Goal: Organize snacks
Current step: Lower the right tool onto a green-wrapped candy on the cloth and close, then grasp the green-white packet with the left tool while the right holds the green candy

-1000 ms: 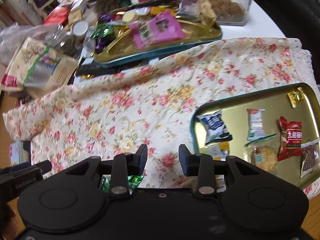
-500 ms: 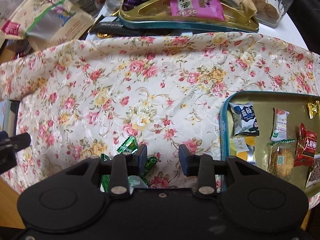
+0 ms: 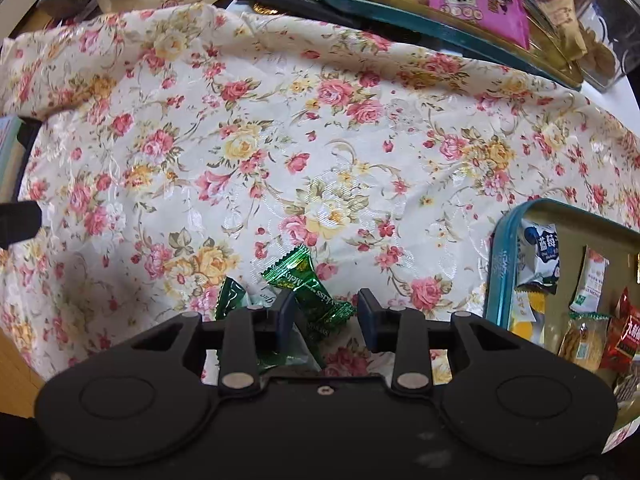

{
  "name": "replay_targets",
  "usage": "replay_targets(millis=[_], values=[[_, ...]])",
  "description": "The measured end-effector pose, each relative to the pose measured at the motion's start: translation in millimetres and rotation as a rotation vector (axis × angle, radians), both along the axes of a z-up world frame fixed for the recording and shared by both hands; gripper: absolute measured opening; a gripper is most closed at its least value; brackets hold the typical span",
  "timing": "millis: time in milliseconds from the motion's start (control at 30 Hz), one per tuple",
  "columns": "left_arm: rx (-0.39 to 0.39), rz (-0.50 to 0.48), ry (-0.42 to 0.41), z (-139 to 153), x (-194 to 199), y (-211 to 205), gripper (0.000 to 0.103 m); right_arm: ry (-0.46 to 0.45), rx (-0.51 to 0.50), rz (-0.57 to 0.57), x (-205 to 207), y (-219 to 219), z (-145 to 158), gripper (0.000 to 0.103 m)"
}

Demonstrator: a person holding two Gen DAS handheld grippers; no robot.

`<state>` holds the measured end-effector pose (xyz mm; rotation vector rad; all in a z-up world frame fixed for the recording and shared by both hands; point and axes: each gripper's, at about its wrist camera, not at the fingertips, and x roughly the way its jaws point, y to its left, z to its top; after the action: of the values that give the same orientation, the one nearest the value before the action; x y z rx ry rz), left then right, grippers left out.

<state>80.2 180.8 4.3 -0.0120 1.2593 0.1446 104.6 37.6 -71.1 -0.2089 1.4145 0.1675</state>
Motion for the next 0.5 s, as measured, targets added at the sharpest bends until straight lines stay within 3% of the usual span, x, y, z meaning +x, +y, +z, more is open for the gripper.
replay_targets(millis=[267, 400, 500], values=[[-0.01, 0.001, 0.003, 0.2, 0.1, 1.6, 0.056, 0.013, 0.0, 0.017, 2.1, 3.2, -17.2, 0.032], [-0.005, 0.013, 0.003, -0.4, 0.1, 4.2, 0.056, 0.036, 0.056, 0.007, 0.6, 7.8, -18.5, 0.021], [-0.003, 0.016, 0.01, -2.6, 0.3, 5.9, 0.056, 0.044, 0.113, 0.002, -3.5, 14.8, -16.6, 0.02]])
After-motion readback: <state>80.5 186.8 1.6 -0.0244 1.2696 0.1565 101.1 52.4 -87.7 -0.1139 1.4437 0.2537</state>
